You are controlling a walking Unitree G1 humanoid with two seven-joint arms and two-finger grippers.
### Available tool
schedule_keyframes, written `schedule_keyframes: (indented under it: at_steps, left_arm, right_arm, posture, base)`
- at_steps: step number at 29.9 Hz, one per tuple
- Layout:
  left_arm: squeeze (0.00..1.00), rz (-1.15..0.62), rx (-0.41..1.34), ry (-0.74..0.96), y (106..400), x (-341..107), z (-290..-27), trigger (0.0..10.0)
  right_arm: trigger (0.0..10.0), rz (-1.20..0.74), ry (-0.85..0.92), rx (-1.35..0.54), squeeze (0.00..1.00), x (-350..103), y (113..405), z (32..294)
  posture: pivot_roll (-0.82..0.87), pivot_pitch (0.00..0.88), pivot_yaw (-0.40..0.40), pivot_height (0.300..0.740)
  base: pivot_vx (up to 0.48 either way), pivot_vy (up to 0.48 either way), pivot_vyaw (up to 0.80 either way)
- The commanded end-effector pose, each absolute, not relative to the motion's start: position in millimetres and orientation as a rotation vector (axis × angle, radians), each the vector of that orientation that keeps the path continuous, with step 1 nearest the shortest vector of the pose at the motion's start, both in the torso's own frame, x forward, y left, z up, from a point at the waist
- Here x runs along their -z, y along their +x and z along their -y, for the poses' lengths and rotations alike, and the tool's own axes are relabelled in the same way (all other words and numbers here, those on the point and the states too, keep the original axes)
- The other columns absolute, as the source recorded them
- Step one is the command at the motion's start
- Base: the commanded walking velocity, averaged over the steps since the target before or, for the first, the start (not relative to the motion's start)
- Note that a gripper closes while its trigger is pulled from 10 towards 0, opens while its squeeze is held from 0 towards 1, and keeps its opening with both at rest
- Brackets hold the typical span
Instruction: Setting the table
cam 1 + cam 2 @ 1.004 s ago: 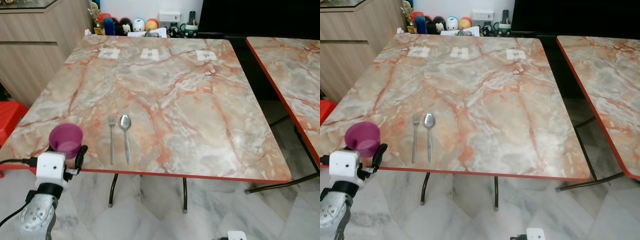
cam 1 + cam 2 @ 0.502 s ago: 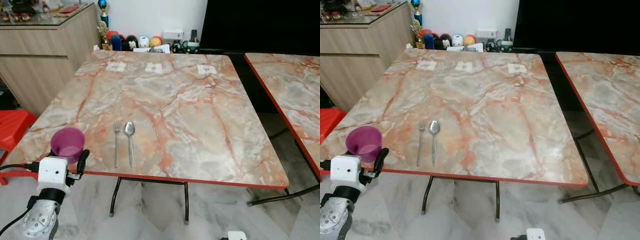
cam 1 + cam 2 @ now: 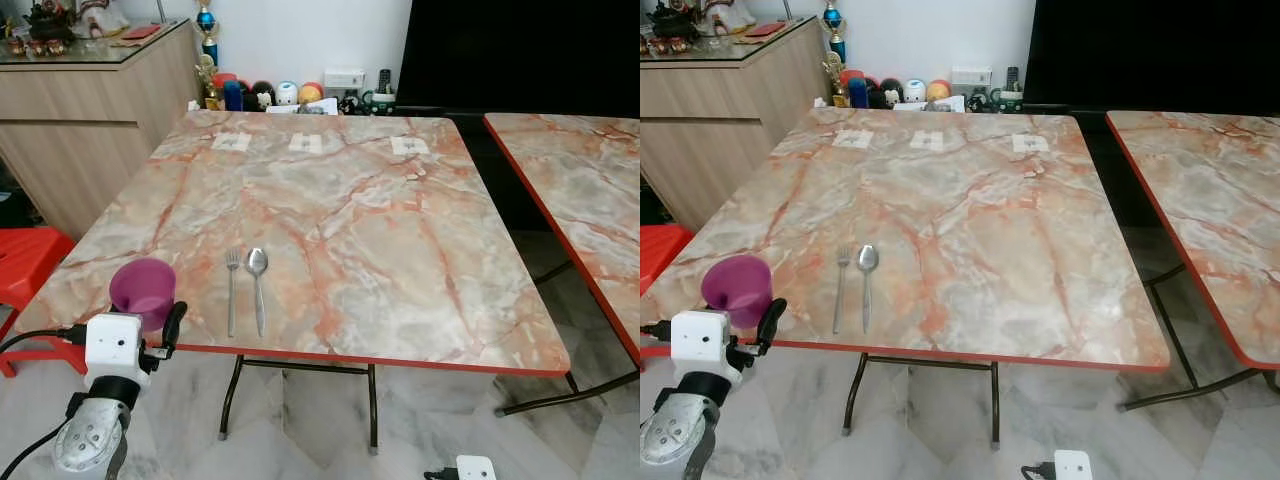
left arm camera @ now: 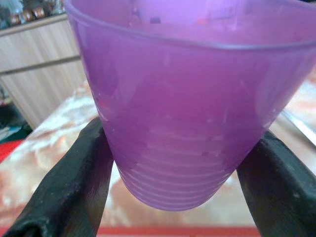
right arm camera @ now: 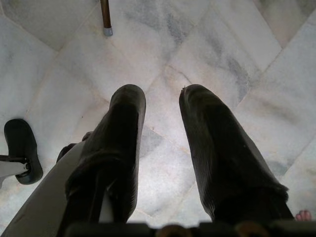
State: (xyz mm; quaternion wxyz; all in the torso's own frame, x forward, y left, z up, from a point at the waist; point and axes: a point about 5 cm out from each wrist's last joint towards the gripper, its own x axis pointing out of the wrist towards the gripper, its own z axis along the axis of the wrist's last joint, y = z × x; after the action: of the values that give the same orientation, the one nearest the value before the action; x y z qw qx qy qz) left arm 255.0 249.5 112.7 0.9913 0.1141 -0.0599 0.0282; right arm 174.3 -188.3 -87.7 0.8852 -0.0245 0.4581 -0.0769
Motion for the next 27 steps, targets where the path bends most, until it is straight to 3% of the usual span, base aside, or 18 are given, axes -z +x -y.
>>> schedule_keyframes:
  at_steps: [1,27]
  left_arm:
    - [0.00,0.099,-0.073,0.242,250.7,-111.0,-256.7,10.0]
    - [0.00,0.103,-0.027,0.270,247.5,-113.4,-252.1,10.0]
  right_arm:
    - [10.0,-0.956,-0.043,0.162,0.00,87.4,175.5,187.4]
    - [10.0,-0.969,-0.054,0.162,0.00,89.8,169.6,188.5]
  posture:
    - [0.05,0.021,0.009,0.740]
    - [0.04,0.012,0.013,0.740]
  base:
    - [0.000,0.000,0.00]
    - [0.000,-0.290,0.00]
